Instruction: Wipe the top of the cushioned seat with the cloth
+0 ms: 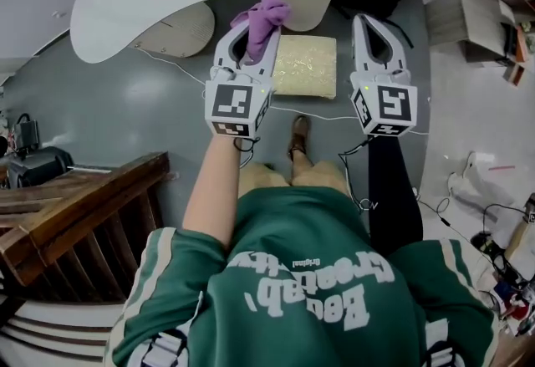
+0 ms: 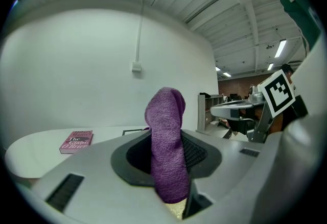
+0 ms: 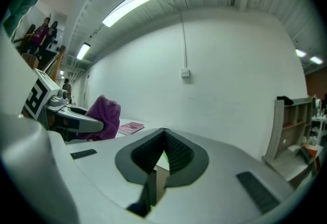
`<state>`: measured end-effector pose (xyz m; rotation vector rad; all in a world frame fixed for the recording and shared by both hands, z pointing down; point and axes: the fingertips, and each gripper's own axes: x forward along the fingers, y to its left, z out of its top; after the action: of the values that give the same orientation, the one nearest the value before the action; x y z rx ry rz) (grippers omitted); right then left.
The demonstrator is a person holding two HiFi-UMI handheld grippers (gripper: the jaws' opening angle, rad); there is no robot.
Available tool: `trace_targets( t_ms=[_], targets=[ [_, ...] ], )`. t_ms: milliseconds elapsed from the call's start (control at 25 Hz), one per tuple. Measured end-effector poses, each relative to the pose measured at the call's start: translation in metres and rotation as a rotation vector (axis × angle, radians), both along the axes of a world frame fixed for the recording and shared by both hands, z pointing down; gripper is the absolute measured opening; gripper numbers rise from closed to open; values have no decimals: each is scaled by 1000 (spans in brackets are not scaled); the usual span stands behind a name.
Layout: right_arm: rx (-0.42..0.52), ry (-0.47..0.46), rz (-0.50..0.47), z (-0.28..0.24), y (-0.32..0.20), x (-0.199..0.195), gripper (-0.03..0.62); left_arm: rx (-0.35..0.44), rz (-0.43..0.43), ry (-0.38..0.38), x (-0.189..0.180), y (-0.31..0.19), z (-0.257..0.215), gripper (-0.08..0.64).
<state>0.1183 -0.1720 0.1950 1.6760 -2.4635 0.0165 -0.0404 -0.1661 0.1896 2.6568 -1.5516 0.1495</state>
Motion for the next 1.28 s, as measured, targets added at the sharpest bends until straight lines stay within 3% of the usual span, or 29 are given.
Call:
trace_targets(
  t_ms=[240, 560, 760, 920, 1280],
  targets=[
    [-31, -21, 26, 30, -18, 19, 8, -40, 67, -19, 27, -26, 33, 135],
    [-22, -14, 126, 83, -30, 36, 8, -158, 174, -6, 55, -43, 117, 135],
    [-41, -6, 212, 120, -43, 66, 8, -286, 214, -13, 84, -58, 188, 135],
    [-67, -1, 263, 154, -47, 82, 8, -427, 230, 31, 104, -71, 245, 134],
    [-149, -16, 355, 220, -43, 117, 8, -692, 295, 43, 178, -82, 375, 134]
  ],
)
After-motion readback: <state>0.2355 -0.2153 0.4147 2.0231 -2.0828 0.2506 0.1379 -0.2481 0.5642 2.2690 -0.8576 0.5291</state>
